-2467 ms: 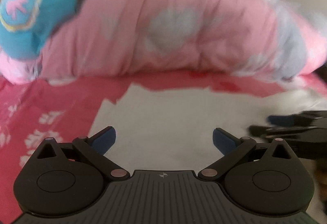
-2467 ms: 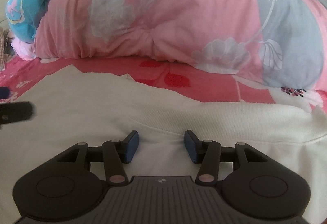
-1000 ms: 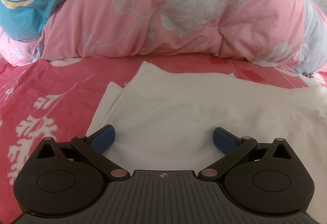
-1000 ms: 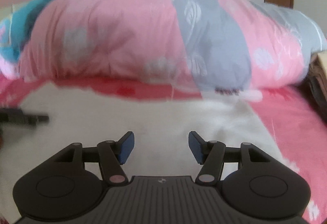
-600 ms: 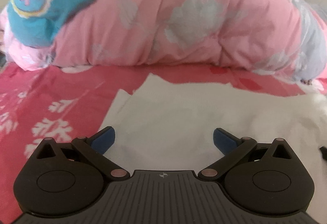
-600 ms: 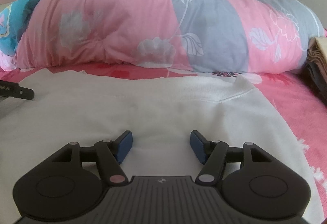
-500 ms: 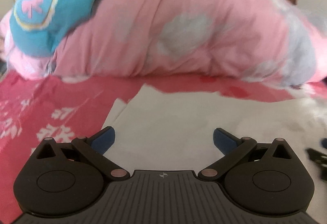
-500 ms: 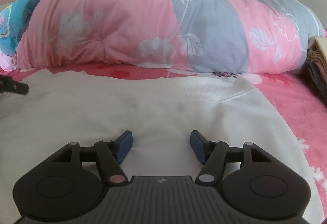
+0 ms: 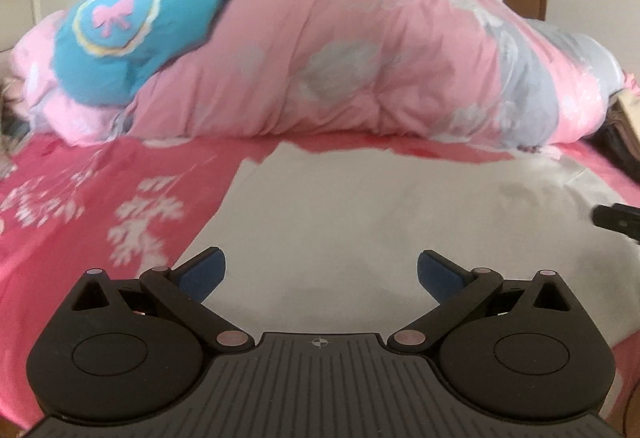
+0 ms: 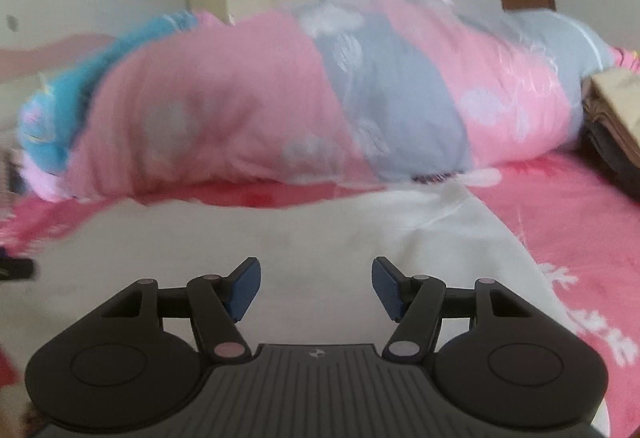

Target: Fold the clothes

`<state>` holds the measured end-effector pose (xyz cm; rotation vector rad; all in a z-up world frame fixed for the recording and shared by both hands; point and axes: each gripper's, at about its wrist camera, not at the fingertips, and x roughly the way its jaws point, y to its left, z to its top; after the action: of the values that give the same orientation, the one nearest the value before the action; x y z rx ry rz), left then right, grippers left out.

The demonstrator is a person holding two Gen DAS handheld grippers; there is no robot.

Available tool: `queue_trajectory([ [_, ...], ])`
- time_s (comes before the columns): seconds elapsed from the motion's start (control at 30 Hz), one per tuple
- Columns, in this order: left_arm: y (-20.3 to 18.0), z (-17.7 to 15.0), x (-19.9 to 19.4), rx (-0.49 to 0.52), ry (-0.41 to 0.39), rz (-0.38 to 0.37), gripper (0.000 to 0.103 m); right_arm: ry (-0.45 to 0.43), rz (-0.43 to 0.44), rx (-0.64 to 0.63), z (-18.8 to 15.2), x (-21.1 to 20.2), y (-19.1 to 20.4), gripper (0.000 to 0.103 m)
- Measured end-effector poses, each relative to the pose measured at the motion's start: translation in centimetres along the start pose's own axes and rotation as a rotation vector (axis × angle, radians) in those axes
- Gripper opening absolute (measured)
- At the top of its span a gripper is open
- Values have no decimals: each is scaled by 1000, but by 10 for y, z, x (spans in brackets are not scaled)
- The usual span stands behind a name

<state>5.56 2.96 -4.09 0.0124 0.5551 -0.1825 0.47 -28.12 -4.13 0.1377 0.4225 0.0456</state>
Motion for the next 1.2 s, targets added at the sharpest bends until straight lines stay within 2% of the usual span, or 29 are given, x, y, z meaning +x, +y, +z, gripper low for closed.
queue_trajectory([
  [0.13, 8, -17, 5, -54, -11, 45, 103, 8, 132, -83, -30, -16, 38, 47],
  [0.23, 14, -24, 6, -84, -30, 54, 103, 38, 120, -150, -49, -20, 49, 38],
  [0.3, 15, -25, 5, -69, -39, 58, 103, 61, 87, -134, -53, -27, 36, 33],
  [0.37, 17, -26, 5, -68, -42, 61, 103, 80, 28, -120, -53, -37, 18, 33],
  [0.6, 18, -29, 8, -72, -38, 70, 103, 125, -230, -18, -46, -71, -55, 29],
  [0.77, 19, -29, 8, -72, -31, 68, 103, 110, -301, 50, -38, -79, -67, 30],
  [0.87, 19, -29, 7, -73, -30, 70, 103, 96, -248, 69, -37, -78, -61, 30],
  [0.97, 20, -27, 6, -74, -30, 71, 103, 115, -259, 62, -36, -72, -64, 30],
  [1.13, 17, -19, 7, -3, -61, 61, 103, 128, -356, 152, -18, -74, -86, 32],
  [1.2, 14, -15, 11, 6, -67, 48, 103, 105, -334, 144, -7, -74, -82, 32],
])
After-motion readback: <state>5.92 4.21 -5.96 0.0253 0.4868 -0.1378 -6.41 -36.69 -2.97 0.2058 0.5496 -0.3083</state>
